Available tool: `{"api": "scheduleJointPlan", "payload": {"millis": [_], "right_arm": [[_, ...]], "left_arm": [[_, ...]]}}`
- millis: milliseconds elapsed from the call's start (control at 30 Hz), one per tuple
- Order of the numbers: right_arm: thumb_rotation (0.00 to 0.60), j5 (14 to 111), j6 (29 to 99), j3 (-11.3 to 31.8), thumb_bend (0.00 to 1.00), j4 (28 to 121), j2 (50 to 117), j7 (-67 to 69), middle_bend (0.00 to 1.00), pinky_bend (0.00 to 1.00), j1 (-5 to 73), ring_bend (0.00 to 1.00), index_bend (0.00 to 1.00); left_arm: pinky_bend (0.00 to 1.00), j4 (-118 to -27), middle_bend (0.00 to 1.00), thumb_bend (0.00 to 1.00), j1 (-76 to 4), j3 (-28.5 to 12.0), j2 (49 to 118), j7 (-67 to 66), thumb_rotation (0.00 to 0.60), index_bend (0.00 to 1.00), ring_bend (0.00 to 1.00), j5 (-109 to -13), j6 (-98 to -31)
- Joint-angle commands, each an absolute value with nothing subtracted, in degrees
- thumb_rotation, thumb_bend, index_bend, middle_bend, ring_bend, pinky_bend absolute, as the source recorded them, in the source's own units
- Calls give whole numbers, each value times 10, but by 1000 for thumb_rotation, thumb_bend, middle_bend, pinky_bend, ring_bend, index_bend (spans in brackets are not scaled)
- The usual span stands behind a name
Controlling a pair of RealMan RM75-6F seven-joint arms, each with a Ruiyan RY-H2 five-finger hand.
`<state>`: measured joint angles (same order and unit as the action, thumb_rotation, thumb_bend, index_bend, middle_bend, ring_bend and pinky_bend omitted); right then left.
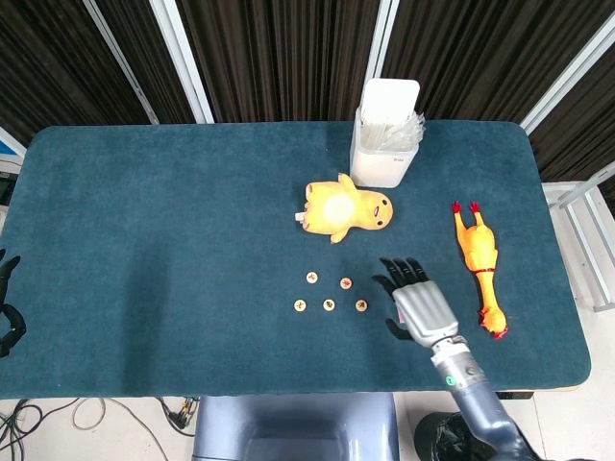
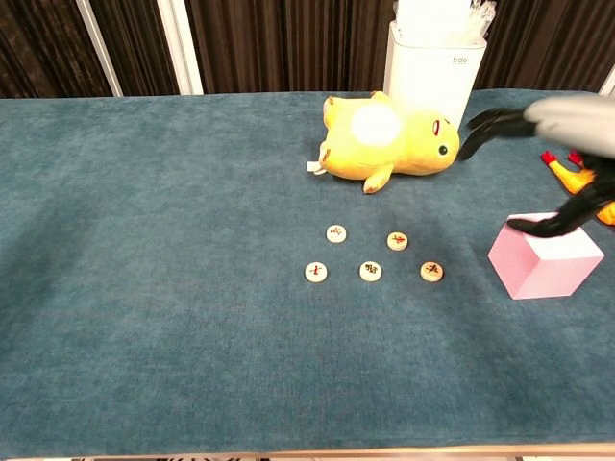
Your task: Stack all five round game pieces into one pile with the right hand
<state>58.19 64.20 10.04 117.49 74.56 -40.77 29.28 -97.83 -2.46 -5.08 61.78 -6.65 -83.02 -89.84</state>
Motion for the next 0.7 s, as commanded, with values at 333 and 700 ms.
{"api": "scheduleJointPlan", "payload": {"millis": [333,700], "right_arm": [[600,479,645,94,399,1078,855,-465,0,0,357,0,311],[600,466,649,85,400,1017,900,-467,0,0,381,0,376]], "left_arm": [[17,-978,0,824,-25,-51,617,-63,600,102,0,-831,-898],[18,-978,0,824,-25,-51,617,-64,600,102,0,-831,-898]]}}
